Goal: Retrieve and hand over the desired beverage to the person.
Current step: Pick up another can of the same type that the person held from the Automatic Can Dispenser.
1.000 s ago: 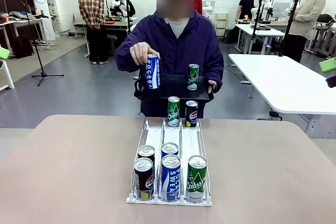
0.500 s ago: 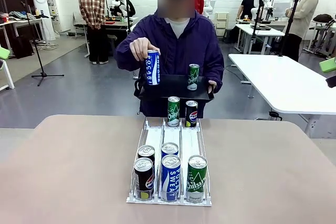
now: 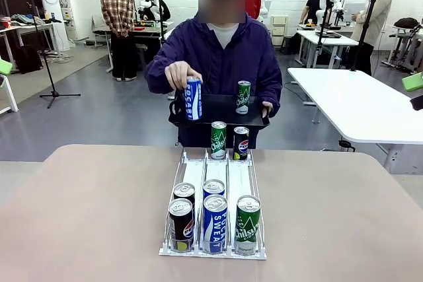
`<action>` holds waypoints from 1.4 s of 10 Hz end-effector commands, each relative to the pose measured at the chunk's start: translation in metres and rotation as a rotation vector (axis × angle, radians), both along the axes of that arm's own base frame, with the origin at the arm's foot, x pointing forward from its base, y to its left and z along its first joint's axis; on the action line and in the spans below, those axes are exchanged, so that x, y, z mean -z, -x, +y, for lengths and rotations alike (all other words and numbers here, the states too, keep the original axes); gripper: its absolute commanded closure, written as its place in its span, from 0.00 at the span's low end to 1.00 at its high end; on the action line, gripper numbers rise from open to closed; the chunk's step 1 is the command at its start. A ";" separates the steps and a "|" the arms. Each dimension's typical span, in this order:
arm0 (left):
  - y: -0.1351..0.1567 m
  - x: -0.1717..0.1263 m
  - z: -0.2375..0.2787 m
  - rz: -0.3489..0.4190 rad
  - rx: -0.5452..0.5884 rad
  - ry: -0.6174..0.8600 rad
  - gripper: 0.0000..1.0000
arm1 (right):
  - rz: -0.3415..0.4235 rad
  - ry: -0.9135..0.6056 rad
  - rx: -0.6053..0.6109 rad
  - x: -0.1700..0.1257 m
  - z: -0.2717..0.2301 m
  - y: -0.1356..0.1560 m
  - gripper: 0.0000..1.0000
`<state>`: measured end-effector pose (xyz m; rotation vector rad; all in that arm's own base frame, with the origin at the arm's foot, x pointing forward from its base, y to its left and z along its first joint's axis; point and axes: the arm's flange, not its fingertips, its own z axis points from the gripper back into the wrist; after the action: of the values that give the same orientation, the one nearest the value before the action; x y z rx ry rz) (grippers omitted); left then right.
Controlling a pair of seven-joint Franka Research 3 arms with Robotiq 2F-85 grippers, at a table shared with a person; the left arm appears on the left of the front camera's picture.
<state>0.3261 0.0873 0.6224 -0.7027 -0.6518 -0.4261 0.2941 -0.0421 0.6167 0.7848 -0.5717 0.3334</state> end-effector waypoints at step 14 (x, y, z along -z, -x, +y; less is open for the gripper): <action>0.000 0.000 0.001 -0.018 0.014 0.013 0.00 | -0.004 0.007 -0.001 0.002 0.000 -0.001 0.00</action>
<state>0.3261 0.0873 0.6224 -0.7026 -0.6519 -0.4265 0.2941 -0.0420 0.6167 0.7849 -0.5716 0.3337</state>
